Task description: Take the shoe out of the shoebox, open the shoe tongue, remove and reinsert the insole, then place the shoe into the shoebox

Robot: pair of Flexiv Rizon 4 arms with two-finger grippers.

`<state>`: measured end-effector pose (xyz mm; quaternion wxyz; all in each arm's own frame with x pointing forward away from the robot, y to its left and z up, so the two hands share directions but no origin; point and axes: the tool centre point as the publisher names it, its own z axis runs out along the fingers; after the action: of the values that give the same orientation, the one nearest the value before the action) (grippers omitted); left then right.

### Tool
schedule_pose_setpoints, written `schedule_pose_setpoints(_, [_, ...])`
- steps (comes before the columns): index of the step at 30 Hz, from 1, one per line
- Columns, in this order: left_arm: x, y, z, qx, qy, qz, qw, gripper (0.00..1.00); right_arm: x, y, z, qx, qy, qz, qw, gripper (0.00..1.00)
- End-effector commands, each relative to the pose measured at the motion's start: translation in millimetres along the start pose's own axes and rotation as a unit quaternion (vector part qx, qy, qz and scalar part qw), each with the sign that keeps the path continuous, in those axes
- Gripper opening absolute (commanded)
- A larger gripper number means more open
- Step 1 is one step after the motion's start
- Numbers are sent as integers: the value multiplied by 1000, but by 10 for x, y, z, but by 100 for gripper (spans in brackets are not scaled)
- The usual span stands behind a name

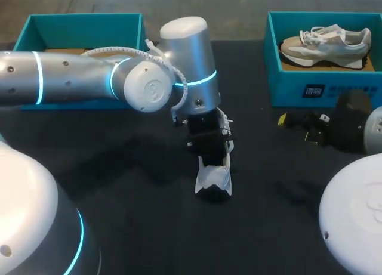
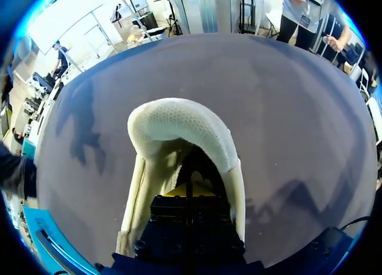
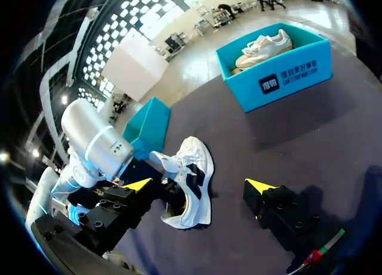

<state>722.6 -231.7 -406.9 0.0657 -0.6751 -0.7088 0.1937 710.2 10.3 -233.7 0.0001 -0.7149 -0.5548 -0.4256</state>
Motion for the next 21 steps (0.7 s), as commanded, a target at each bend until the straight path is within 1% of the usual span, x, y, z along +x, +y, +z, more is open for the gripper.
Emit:
schedule_pose_setpoints(1, [9,-12,-84,-1,7,4,1000,0,-40,12,-18,204,5,5,979,100])
schedule_pose_setpoints(7, [4,-75,-272,-9,8,24,1000,0,-40,12,-18,204,5,5,979,100])
schedule_pose_setpoints(10, [20,-77,-281,-11,20,31,999,0,-40,12,-18,204,5,5,979,100])
schedule_pose_setpoints(14, [46,-78,-182,-14,40,44,998,0,-40,12,-18,204,5,5,979,100])
schedule_pose_setpoints(21, [78,-36,-29,-15,54,38,998,0,-40,12,-18,204,5,5,979,100])
